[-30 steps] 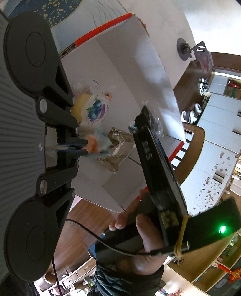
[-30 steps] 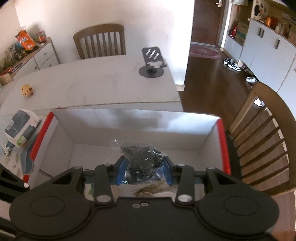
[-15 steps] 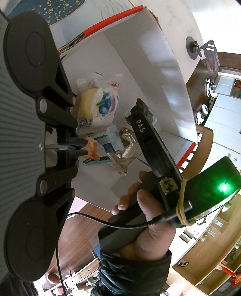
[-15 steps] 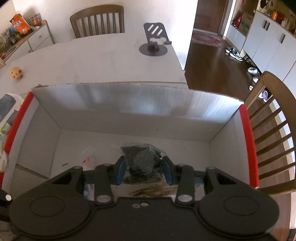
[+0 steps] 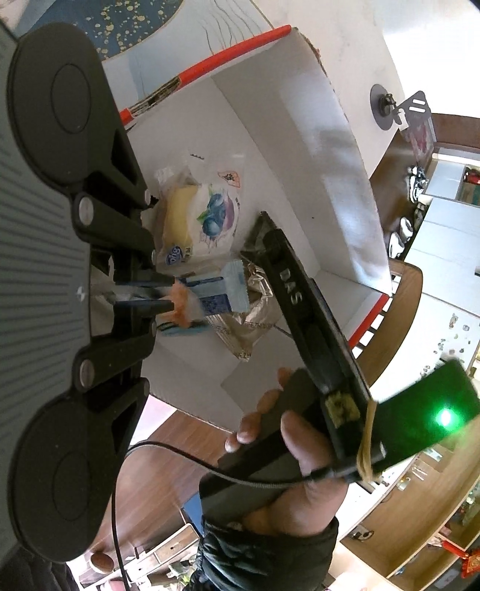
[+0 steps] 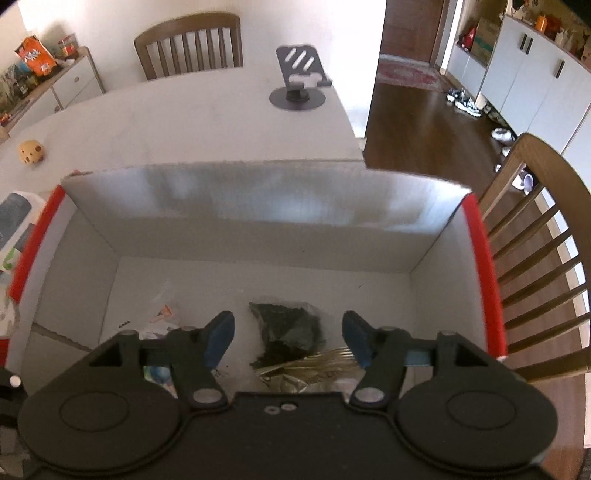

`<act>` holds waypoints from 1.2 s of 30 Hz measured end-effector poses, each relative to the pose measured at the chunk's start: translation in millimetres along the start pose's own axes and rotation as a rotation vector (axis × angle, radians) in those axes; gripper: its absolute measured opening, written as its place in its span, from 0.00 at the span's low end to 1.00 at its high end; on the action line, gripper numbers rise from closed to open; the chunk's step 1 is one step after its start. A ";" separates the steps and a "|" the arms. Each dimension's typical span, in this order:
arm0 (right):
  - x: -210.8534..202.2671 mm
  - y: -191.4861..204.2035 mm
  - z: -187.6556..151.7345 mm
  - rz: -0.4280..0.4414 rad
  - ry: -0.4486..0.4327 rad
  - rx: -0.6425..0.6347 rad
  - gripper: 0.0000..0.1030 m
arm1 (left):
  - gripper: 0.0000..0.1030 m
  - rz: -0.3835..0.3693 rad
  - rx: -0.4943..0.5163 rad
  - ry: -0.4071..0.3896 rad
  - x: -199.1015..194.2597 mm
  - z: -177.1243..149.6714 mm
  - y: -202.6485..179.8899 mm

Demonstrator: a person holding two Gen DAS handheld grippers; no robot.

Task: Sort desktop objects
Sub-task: 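Open both tools inside the box, dropping the seaweed pack and snack bag, then move both tools back over the table to the green stick and white cable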

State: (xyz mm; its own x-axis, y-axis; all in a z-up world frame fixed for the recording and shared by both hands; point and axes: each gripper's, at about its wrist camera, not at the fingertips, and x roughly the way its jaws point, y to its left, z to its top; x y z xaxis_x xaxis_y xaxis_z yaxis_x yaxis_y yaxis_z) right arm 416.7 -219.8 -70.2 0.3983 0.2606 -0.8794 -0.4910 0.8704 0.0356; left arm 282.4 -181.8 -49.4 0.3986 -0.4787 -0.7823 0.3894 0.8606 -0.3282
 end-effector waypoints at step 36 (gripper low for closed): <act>-117.3 -2.8 -47.8 0.144 -0.197 0.020 0.75 | 0.83 0.111 -0.006 -0.192 -65.7 -22.7 -21.9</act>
State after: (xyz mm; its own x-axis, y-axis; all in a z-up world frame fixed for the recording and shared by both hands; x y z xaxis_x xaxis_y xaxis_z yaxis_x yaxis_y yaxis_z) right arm 334.4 -272.8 10.2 0.4699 0.4576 -0.7549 -0.5393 0.8258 0.1649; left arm 228.8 -165.3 -2.8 0.5901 -0.4044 -0.6987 0.3290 0.9108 -0.2492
